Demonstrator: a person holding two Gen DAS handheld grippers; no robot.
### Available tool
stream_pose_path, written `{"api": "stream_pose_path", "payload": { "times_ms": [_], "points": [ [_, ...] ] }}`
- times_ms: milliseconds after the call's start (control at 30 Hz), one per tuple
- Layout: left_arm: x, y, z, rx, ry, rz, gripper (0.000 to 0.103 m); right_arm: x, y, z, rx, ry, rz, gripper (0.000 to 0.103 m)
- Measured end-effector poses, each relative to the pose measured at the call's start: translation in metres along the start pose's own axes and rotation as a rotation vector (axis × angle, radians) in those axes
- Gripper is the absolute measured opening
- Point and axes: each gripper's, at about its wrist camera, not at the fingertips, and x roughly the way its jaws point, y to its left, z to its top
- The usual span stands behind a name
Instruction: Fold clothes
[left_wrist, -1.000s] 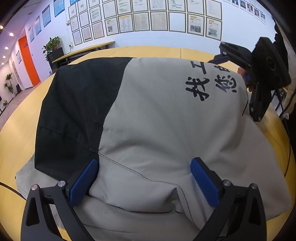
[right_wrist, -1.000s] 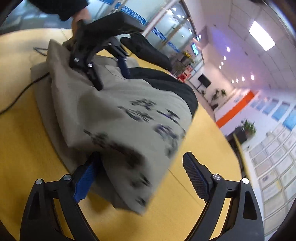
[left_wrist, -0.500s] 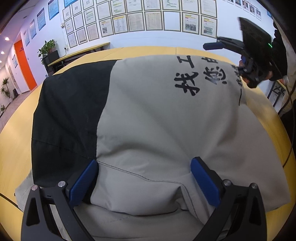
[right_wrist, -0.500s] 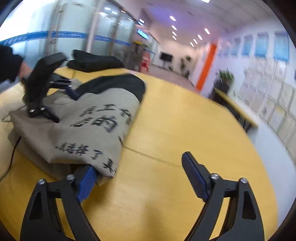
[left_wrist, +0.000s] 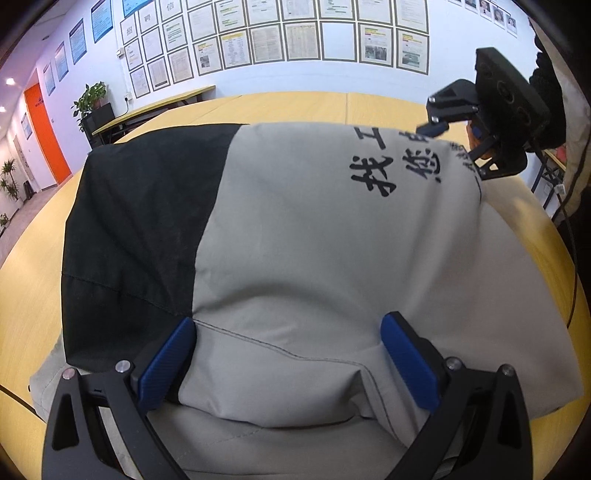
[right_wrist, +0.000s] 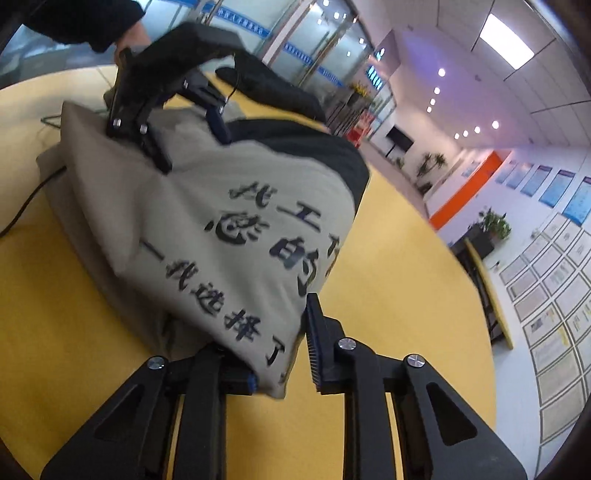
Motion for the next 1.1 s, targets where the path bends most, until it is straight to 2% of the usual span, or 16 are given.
{"api": "stream_pose_path", "payload": {
  "times_ms": [167, 267, 367, 400, 500, 600, 667, 700, 800, 933, 1100],
  "points": [
    [-0.005, -0.01, -0.003, 0.048, 0.016, -0.033, 0.103, -0.011, 0.025, -0.008, -0.016, 0.049, 0.127, 0.017],
    [-0.005, -0.017, -0.001, 0.076, 0.023, -0.042, 0.103, -0.019, 0.027, -0.008, 0.037, 0.079, 0.211, 0.017],
    [-0.006, -0.017, -0.002, 0.072, 0.021, -0.043, 0.103, -0.019, 0.014, -0.005, 0.122, 0.096, 0.29, 0.021],
    [-0.006, -0.017, -0.003, 0.07, 0.02, -0.044, 0.103, -0.021, 0.008, -0.005, 0.143, 0.093, 0.327, 0.026],
    [-0.008, -0.017, -0.006, 0.069, 0.013, -0.044, 0.103, -0.035, -0.017, -0.011, 0.173, 0.108, 0.483, 0.034],
    [-0.01, -0.018, -0.01, 0.067, 0.003, -0.042, 0.103, -0.055, -0.049, -0.012, 0.2, 0.123, 0.609, 0.036],
    [-0.012, -0.019, -0.012, 0.064, -0.005, -0.038, 0.103, -0.058, -0.075, 0.003, 0.25, 0.078, 0.672, 0.037],
    [-0.013, -0.019, -0.014, 0.06, -0.009, -0.037, 0.103, -0.054, -0.084, 0.014, 0.257, 0.042, 0.677, 0.037],
    [-0.016, -0.023, -0.019, 0.054, -0.013, -0.026, 0.103, -0.02, -0.083, 0.038, 0.188, -0.003, 0.673, 0.037],
    [-0.019, -0.027, -0.02, 0.053, -0.016, -0.006, 0.103, 0.039, -0.036, 0.045, -0.041, 0.096, 0.732, 0.037],
    [-0.042, -0.046, -0.006, 0.082, -0.031, 0.09, 0.098, 0.052, -0.028, 0.043, -0.091, 0.087, 0.77, 0.039]
  ]
}}
